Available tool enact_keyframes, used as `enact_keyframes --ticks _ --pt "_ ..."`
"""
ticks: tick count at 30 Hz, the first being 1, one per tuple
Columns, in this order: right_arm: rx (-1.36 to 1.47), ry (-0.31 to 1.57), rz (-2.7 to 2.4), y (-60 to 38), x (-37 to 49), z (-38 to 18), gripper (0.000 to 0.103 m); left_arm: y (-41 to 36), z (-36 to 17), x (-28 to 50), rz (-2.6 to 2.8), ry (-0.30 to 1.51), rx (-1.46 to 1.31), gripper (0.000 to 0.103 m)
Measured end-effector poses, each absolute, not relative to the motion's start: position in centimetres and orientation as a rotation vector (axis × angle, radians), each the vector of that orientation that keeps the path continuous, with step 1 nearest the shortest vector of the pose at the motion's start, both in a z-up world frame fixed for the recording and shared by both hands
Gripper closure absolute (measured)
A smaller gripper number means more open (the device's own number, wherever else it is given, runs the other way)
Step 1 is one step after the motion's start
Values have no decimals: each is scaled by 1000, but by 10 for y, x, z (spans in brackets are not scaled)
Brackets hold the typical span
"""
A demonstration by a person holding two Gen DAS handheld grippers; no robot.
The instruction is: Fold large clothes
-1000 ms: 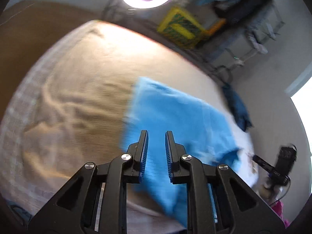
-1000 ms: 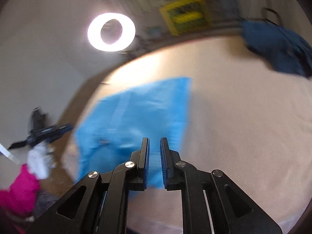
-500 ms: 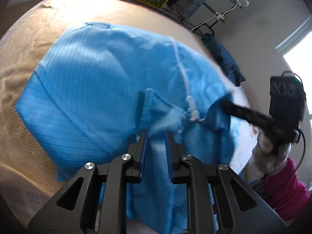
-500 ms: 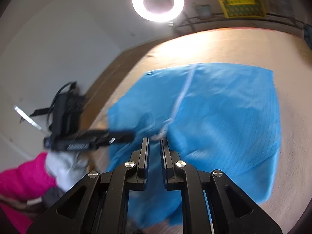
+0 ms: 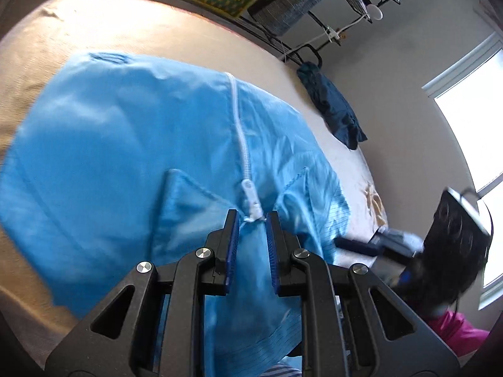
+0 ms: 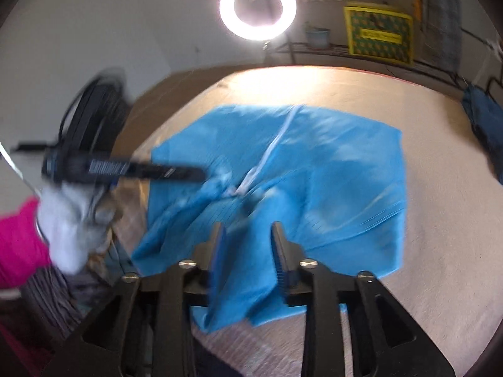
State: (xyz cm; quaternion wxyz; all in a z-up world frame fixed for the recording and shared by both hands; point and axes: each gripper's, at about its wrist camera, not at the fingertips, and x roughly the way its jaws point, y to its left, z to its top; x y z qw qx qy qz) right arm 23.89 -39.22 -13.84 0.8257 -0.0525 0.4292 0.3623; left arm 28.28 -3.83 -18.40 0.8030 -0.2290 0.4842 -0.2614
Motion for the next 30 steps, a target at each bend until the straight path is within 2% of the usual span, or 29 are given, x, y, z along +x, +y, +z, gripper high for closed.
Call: enact_keyframes --ticks 7,8,9,10,12,20,22,26,27,28,29,30 --pt "-387 898 653 -375 223 -156 74 -56 -200 298 -552 1087 -457 88" --pt "-395 895 648 -376 222 -155 78 -59 -201 299 -550 1088 -448 88" --pt "-394 899 647 -377 222 -154 93 -59 -202 299 -549 1087 -439 88" --pt "-387 909 646 -380 222 -154 99 -58 -203 297 -547 1086 -431 88" --pt "-378 913 662 -385 221 -152 102 -60 -205 298 -542 1087 -419 88" --pt "-393 912 762 -394 214 -141 102 -63 -194 296 -542 1064 -406 88" --pt "-339 899 811 -402 213 -129 95 -56 -182 294 -561 1031 -433 88" --pt "-204 826 843 -416 230 -100 93 -36 -156 302 -536 953 -422 88" --pt "-184 801 815 -418 240 -95 93 -31 -150 307 -515 932 -422 85" --pt "-168 776 788 -419 251 -90 93 -24 -145 313 -498 911 -429 76" --pt "-147 752 757 -420 265 -87 93 -18 -141 320 -485 892 -438 62" --pt "-129 742 734 -422 279 -85 93 -13 -137 329 -470 872 -438 57"
